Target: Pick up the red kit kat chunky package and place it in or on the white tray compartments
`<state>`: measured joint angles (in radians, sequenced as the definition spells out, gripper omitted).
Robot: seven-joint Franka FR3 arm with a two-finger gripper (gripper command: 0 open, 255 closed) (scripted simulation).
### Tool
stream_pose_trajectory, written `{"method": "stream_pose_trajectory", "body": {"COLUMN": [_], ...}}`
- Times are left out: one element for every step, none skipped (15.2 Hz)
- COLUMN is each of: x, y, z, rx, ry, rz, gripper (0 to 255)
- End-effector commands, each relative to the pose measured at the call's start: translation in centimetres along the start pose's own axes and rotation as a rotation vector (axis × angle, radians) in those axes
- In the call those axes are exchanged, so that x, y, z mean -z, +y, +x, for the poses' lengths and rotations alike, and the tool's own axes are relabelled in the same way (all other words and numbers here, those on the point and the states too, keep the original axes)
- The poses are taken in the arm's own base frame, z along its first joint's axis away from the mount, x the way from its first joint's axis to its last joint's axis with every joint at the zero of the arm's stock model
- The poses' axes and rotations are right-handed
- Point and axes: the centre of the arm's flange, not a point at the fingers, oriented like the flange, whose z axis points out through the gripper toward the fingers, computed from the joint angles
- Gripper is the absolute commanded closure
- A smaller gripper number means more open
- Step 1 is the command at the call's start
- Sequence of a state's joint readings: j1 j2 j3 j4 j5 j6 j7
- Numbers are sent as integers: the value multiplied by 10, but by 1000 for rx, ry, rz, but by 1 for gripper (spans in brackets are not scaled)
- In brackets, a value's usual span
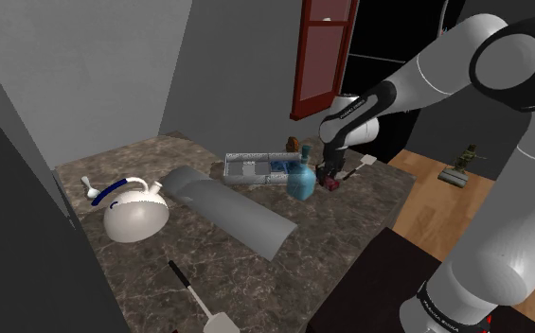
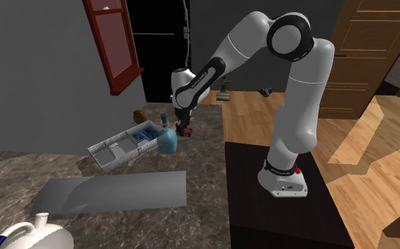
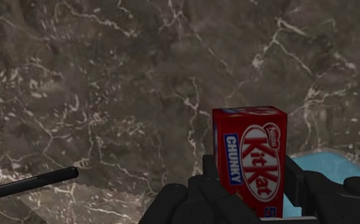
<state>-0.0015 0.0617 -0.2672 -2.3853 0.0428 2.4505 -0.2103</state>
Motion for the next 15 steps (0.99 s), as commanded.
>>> {"method": "stream_pose_trajectory", "body": {"x": [11, 16, 21, 26, 32, 37, 42, 48, 53, 53, 54, 54, 54, 54, 54], "y": [-1, -1, -1, -1, -1, -1, -1, -1, -1, -1, -6, -11, -16, -21, -26], "z": [1, 1, 1, 1, 1, 1, 1, 1, 1, 1, 13, 26, 38, 50, 62], "rx": [0, 0, 0, 0, 0, 0, 0, 0, 0, 0, 0, 0, 0, 0, 0], "ry": [0, 0, 0, 0, 0, 0, 0, 0, 0, 0, 0, 0, 0, 0, 0], "rz": [0, 0, 0, 0, 0, 0, 0, 0, 0, 0, 0, 0, 0, 0, 0], "gripper": [255, 255, 255, 255, 255, 255, 255, 255, 255, 255, 255, 255, 255, 255, 255]}}
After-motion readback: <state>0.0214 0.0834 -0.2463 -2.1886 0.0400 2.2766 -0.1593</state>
